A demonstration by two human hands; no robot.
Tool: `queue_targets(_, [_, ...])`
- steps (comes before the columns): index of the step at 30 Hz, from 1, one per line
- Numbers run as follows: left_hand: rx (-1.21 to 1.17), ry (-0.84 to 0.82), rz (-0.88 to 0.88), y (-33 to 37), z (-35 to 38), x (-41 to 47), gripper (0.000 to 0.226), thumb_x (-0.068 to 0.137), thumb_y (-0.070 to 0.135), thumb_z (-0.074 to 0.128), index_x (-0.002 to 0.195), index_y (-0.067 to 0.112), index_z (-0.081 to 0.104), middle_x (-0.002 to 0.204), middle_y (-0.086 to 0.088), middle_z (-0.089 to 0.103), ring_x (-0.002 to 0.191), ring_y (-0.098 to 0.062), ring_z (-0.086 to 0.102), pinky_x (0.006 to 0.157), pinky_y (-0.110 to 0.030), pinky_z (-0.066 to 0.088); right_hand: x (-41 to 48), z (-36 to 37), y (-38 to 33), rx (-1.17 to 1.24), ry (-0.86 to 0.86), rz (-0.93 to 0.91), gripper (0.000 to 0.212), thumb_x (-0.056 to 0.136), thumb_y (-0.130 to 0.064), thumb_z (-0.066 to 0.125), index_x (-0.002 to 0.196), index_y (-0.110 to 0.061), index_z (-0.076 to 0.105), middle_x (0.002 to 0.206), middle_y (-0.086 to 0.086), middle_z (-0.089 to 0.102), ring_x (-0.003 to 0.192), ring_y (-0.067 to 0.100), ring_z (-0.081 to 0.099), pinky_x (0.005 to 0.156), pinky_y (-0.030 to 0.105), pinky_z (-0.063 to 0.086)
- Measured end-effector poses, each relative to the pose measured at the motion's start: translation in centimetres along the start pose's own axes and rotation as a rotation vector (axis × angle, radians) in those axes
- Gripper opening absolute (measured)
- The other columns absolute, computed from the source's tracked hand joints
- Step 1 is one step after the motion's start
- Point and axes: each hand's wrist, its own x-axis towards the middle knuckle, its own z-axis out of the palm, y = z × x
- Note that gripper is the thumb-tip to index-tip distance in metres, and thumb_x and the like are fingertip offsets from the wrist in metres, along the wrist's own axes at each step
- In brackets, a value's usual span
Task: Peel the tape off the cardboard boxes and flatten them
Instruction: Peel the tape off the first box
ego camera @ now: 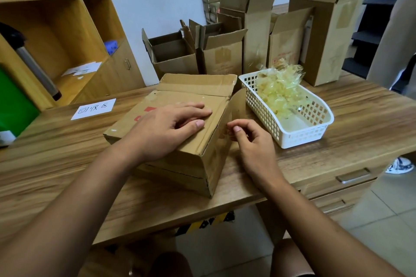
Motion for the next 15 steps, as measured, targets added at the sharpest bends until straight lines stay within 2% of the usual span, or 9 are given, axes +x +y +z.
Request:
queue_targets(5, [0.007,0.006,0.002,-0.05,0.02,0.02,0.050,0.088,0.066,0.037,0.134,0.055,0.053,0.146,0.033,0.043,0.133,0.001,0.041,0.108,-0.046,0.041,-0.07,0.00,-0.51,0.068,0.027,-0.098,0.021,0.100,0.000,0.055,0.106,-0.013,0.071,0.113,-0.006,0.071,0.113,0.009,0.064,0.099,0.024,0.050])
queue_targets(15, [0.004,0.026,0.008,-0.09,0.08,-0.06,0.049,0.087,0.065,0.038,0.133,0.055,0.053,0.145,0.033,0.043,0.133,0.001,0.041,0.108,-0.043,0.041,-0.35,-0.08,-0.27,0.034,0.035,-0.087,0.026,0.102,-0.002,0.054,0.111,-0.017,0.073,0.110,-0.011,0.074,0.111,0.004,0.066,0.099,0.024,0.051])
